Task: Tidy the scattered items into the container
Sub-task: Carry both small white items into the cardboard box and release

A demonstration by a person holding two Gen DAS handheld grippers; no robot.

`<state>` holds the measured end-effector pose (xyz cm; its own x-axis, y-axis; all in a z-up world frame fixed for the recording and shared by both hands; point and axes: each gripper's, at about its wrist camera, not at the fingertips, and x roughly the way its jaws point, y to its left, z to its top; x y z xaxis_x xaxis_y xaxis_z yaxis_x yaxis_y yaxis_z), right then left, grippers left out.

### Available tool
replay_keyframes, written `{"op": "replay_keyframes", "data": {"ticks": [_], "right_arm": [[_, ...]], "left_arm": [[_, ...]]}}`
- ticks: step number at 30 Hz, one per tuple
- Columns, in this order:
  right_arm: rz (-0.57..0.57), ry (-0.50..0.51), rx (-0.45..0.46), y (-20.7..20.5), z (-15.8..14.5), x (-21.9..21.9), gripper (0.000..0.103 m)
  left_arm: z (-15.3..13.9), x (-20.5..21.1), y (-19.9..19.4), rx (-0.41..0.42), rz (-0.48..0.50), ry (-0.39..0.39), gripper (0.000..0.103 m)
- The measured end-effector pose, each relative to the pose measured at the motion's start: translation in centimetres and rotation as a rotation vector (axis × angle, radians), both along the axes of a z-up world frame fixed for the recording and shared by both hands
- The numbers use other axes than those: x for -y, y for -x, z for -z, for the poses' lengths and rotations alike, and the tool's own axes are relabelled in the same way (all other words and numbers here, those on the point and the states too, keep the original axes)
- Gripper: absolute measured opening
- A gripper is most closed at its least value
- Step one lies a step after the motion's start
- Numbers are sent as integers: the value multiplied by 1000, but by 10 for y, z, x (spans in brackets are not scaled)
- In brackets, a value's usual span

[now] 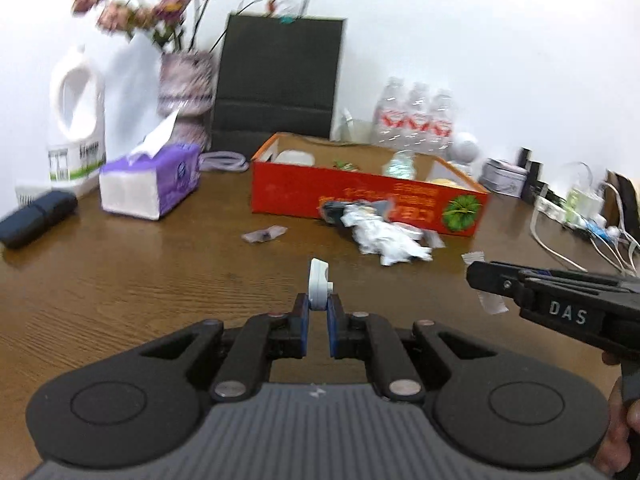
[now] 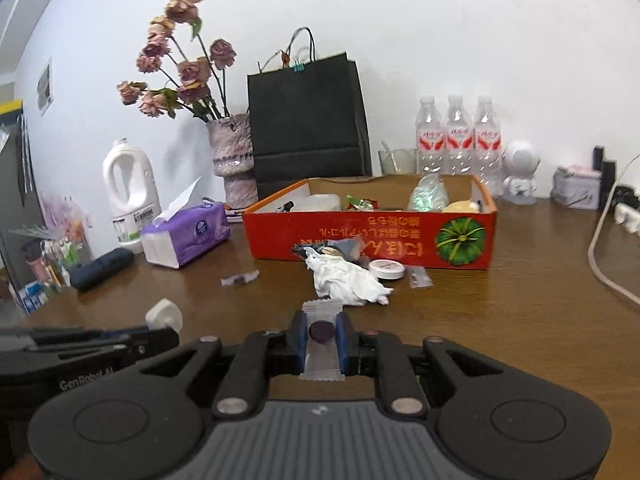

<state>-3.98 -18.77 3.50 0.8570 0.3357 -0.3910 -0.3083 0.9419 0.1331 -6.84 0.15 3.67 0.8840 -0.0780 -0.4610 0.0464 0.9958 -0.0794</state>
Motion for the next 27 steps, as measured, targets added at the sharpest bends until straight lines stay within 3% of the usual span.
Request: {"op": "replay_keyframes", "data": {"ticks": [5, 9, 14, 20, 24, 27], "right_arm": [[33, -14, 25, 27, -1, 13, 14], [29, -19, 112, 49, -9, 17, 14], [45, -30, 135, 49, -14, 18, 14], [4, -64, 110, -6, -32, 22, 14], [43, -97, 82, -80, -47, 32, 14], [73, -105, 19, -146, -64, 37, 14]], "left_arm": [[-9, 14, 23, 48, 17, -18, 10], [-18, 17, 35, 94, 19, -22, 10], [-24, 15, 22, 116, 20, -26, 10], [-39, 9, -48, 117, 30, -44, 10], [-61, 12, -125, 88, 66, -43, 10], [-73, 11, -199, 14, 71, -73, 10]]}}
